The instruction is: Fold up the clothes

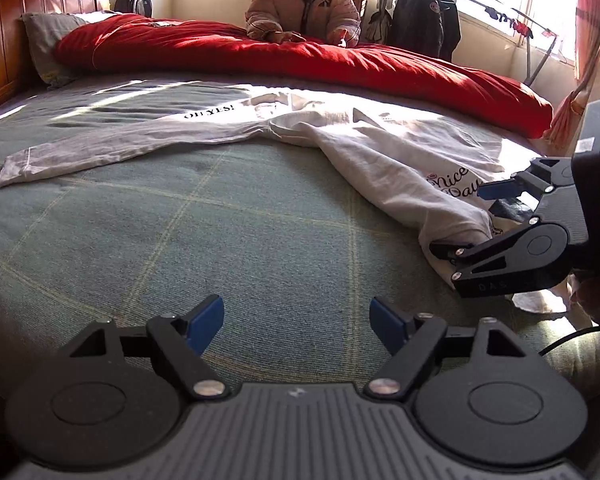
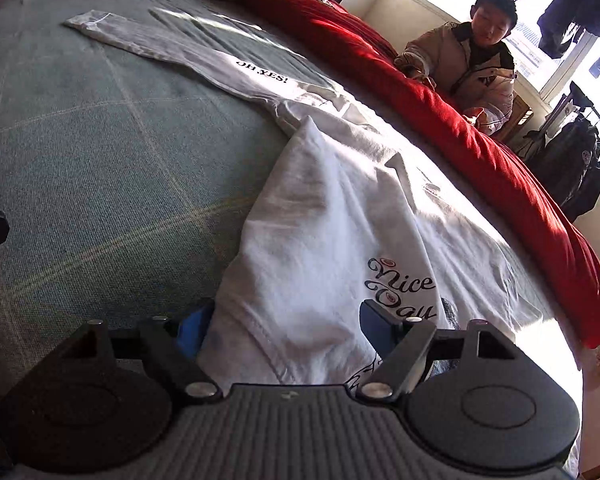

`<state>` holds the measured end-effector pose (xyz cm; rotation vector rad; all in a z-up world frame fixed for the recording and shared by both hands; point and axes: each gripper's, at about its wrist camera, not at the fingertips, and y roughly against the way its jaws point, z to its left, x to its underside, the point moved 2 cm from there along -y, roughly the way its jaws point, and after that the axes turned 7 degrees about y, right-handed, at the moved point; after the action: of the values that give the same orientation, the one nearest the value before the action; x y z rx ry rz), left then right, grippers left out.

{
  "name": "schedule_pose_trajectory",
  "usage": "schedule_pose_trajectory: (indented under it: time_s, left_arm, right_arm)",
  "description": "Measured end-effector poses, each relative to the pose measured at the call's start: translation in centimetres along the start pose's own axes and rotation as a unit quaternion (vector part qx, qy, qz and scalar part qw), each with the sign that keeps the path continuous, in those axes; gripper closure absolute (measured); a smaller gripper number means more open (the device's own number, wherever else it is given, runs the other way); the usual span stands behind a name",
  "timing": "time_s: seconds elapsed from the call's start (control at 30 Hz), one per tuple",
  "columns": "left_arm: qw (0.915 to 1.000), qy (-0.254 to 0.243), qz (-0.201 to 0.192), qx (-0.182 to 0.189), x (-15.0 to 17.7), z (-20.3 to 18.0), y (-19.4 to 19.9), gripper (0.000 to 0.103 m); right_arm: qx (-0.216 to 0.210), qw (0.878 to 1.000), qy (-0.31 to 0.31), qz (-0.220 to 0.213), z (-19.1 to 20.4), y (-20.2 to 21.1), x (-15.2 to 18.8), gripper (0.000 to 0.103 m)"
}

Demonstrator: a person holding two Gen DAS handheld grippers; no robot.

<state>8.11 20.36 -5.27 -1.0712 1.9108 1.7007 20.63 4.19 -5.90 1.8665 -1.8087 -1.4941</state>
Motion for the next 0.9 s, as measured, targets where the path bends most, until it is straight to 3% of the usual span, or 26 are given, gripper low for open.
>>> schedule_pose_trajectory:
  time_s: [0.17,0.53,0.6,0.7,0.83,0.9]
  left_arm:
    - [0.9999,-0.01,0.003,0.012,-0.4,-1.0,-0.9,0.023]
    - [0.9991,-0.029,0.022,0.023,-1.1,-2.9,-3.2,0.023]
    - [0.9991,-0.031,0.022,0.021,-1.2,-3.0,-3.5,0.023]
    - [0.9989,-0.031,0.026,0.026,-1.2,-3.1,-3.9,0.023]
    - [0.9987,-0.032,0.027,0.027,-1.0,-3.3,-4.0,0.023]
    - [0.9985,-0.032,0.027,0.035,-0.8,-3.3,-3.7,0.023]
  right_arm:
    - [0.033,0.999,-0.029,-0.007,-3.7,0.4,0.6,0.018]
    - [0.091,0.987,-0.125,0.045,-13.5,-4.8,3.7,0.018]
    - [0.077,0.985,-0.151,0.044,-14.7,-5.1,4.5,0.019]
    - [0.048,0.987,-0.156,-0.002,-14.8,-2.8,4.5,0.019]
    - [-0.025,0.993,-0.087,-0.074,-12.4,1.6,2.9,0.018]
    - [-0.058,0.995,-0.029,-0.082,-10.3,2.7,2.3,0.018]
